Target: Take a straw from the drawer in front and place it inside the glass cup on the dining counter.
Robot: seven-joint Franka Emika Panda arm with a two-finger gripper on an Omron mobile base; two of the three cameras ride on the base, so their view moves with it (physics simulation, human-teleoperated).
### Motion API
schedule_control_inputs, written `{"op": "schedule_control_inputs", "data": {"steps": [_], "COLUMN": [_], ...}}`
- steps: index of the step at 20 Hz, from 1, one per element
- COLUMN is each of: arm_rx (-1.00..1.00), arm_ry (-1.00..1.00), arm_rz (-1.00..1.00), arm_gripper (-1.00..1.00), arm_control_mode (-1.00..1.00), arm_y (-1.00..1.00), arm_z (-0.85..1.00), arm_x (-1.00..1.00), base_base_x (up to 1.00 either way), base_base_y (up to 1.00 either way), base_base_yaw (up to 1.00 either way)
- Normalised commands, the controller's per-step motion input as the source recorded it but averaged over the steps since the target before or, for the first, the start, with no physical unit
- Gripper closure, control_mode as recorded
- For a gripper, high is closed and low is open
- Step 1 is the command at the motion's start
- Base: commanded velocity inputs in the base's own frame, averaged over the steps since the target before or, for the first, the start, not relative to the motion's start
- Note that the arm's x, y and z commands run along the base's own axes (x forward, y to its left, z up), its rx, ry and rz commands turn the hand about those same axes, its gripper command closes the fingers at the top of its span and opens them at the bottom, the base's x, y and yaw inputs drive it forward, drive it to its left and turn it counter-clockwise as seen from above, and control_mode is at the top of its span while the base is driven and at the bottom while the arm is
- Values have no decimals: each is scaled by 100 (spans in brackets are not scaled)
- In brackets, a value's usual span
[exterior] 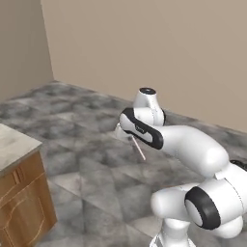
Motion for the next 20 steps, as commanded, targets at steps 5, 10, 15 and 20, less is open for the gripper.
{"op": "schedule_control_inputs", "data": {"steps": [5,10,15,20], "arm_rx": [0,0,0,0], "arm_ry": [0,0,0,0], "arm_rz": [0,0,0,0], "arm_gripper": [100,100,100,100], "arm_control_mode": [100,100,100,100], "arm_y": [0,0,0,0], "arm_z": [0,0,0,0], "arm_x": [0,0,0,0], "base_base_x": [100,100,100,92], "base_base_y": [-4,-11,-25,-12], "base_base_yaw": [15,20,37,65]}}
